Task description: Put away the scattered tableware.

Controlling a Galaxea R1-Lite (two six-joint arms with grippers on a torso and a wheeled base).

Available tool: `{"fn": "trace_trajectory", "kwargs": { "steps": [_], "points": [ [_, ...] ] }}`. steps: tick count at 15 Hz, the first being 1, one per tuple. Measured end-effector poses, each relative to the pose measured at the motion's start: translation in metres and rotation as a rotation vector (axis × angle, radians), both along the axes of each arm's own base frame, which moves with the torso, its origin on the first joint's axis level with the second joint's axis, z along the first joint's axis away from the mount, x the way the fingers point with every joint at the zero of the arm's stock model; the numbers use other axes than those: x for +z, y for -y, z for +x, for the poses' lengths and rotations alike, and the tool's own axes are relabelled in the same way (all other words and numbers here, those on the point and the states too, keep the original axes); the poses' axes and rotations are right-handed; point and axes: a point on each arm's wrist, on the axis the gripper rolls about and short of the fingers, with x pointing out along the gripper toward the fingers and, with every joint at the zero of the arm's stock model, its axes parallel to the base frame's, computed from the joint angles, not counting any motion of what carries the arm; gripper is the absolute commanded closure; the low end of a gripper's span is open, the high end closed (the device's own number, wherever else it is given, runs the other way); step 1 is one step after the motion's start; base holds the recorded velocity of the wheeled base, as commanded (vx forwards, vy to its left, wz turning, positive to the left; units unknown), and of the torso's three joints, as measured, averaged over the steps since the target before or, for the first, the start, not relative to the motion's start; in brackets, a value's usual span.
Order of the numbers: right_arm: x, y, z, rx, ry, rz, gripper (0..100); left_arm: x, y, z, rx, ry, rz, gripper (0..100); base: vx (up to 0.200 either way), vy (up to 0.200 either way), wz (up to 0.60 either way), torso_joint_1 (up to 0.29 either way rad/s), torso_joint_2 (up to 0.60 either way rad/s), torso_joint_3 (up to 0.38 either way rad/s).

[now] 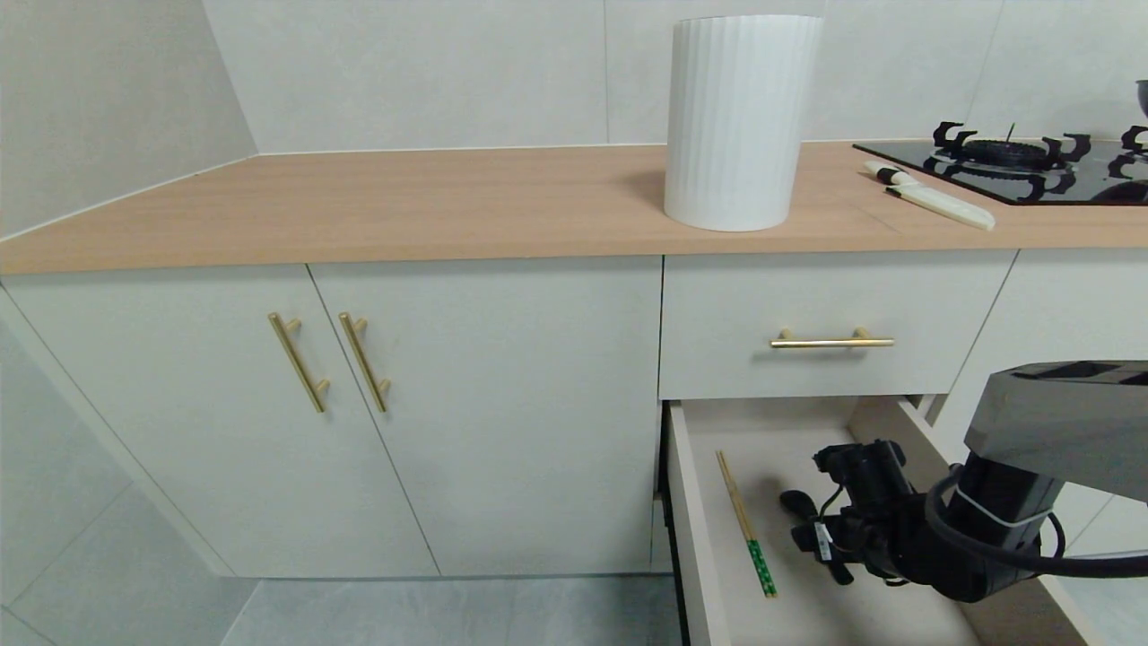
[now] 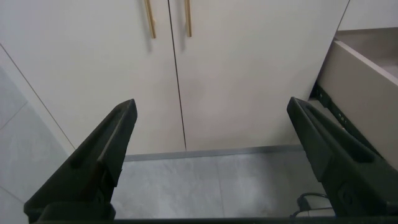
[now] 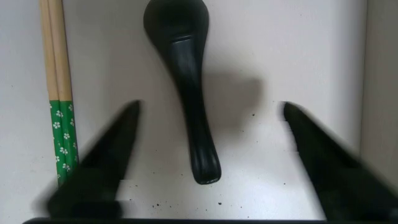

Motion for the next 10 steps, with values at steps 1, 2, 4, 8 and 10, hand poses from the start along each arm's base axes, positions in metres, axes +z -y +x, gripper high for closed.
{"fn": "trace_trajectory", "kwargs": {
  "steps": [1,2,4,8,10],
  "points": [
    [0.000,0.000,0.000,-0.001,0.001,0.000,0,0.000,0.000,0.000,0.000,0.000,0.000,0,0.000,0.000,0.00,0.000,0.00,0.000],
    [0.000,0.000,0.000,0.000,0.000,0.000,0,0.000,0.000,0.000,0.000,0.000,0.000,0,0.000,0.000,0.00,0.000,0.00,0.000],
    [0.000,0.000,0.000,0.000,0.000,0.000,0,0.000,0.000,0.000,0.000,0.000,0.000,0,0.000,0.000,0.00,0.000,0.00,0.000],
    [0.011,0.001,-0.003,-0.002,0.021,0.005,0,0.000,0.000,0.000,0.000,0.000,0.000,0,0.000,0.000,0.00,0.000,0.00,0.000],
    [0.027,0.001,-0.009,0.005,0.040,0.011,0,0.000,0.000,0.000,0.000,0.000,0.000,0,0.000,0.000,0.00,0.000,0.00,0.000]
  ]
}}
